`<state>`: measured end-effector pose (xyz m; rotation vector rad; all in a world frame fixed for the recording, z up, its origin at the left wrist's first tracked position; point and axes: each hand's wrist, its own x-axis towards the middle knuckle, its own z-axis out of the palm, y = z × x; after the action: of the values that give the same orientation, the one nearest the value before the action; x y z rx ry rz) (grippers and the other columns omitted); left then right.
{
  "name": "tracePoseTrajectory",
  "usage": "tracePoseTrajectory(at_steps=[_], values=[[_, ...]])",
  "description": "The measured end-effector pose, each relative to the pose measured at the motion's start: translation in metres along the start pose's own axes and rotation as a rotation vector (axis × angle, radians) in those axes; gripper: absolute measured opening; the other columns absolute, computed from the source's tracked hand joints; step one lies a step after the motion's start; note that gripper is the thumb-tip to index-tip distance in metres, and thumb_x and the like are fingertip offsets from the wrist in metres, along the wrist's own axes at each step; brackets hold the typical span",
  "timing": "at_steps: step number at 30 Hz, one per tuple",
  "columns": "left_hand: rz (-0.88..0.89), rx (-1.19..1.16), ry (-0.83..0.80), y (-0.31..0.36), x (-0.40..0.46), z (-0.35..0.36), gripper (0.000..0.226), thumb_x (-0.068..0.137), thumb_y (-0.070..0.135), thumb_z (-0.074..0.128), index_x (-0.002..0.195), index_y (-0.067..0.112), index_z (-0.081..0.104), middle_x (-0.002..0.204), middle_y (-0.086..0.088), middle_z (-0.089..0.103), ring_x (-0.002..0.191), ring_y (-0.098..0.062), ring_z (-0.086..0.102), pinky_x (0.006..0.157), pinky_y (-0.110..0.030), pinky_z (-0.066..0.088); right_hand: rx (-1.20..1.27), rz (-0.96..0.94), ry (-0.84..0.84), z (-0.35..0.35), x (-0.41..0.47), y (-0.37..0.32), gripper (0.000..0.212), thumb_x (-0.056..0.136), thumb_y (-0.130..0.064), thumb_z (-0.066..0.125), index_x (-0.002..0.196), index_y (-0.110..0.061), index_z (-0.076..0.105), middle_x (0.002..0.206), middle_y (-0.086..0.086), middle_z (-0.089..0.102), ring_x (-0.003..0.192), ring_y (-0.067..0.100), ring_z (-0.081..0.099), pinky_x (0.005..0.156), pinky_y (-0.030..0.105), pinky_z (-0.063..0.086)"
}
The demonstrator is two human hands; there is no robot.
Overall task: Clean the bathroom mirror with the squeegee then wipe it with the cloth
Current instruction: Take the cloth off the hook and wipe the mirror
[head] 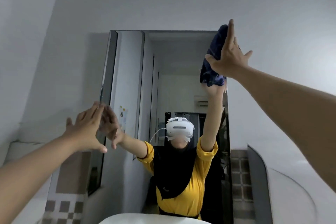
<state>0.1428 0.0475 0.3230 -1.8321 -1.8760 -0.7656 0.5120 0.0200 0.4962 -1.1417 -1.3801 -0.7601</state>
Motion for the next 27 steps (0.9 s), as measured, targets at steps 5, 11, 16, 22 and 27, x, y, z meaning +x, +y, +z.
tracePoseTrajectory(at_steps=[5, 11, 16, 22, 27], values=[[0.034, 0.125, 0.013, 0.005, 0.007, 0.020, 0.147, 0.057, 0.056, 0.078, 0.134, 0.017, -0.041, 0.143, 0.002, -0.048, 0.144, -0.027, 0.000, 0.112, -0.059, 0.014, -0.042, -0.039, -0.014, 0.036, 0.006, 0.004, 0.089, 0.089, -0.048, 0.048, 0.148, -0.039, -0.018, 0.162, -0.007, 0.006, 0.149, 0.027, -0.006, 0.108, 0.072, 0.007], [0.062, 0.090, 0.077, 0.000, 0.008, 0.028, 0.149, 0.056, 0.053, 0.079, 0.128, 0.019, -0.047, 0.137, 0.005, -0.054, 0.142, -0.026, 0.009, 0.114, -0.056, 0.017, -0.070, -0.044, 0.067, 0.065, 0.012, -0.013, 0.080, 0.092, -0.052, 0.039, 0.148, -0.039, -0.018, 0.162, -0.012, 0.001, 0.148, 0.029, -0.015, 0.109, 0.069, -0.003], [0.106, 0.096, 0.109, -0.004, 0.008, 0.028, 0.147, 0.058, 0.055, 0.077, 0.121, 0.018, -0.051, 0.137, 0.003, -0.054, 0.141, -0.026, 0.011, 0.113, -0.054, 0.019, -0.091, -0.013, 0.091, 0.081, 0.021, -0.046, 0.078, 0.092, -0.052, 0.036, 0.149, -0.038, -0.016, 0.163, -0.010, -0.001, 0.148, 0.028, -0.015, 0.111, 0.066, -0.005], [0.183, 0.045, 0.159, -0.018, 0.014, 0.035, 0.152, 0.052, 0.061, 0.078, 0.124, 0.022, -0.051, 0.133, 0.006, -0.058, 0.136, -0.026, 0.018, 0.111, -0.054, 0.025, -0.110, -0.077, 0.046, 0.108, 0.019, -0.103, 0.080, 0.092, -0.054, 0.036, 0.148, -0.038, -0.018, 0.162, -0.011, -0.003, 0.148, 0.028, -0.016, 0.112, 0.066, -0.004], [0.236, 0.000, 0.188, -0.029, 0.021, 0.044, 0.149, 0.053, 0.061, 0.078, 0.134, 0.026, -0.042, 0.139, 0.009, -0.052, 0.133, -0.027, 0.020, 0.111, -0.055, 0.026, -0.094, -0.168, 0.032, 0.144, 0.010, -0.162, 0.080, 0.092, -0.053, 0.038, 0.149, -0.038, -0.016, 0.162, -0.012, -0.003, 0.148, 0.028, -0.015, 0.112, 0.064, -0.005]])
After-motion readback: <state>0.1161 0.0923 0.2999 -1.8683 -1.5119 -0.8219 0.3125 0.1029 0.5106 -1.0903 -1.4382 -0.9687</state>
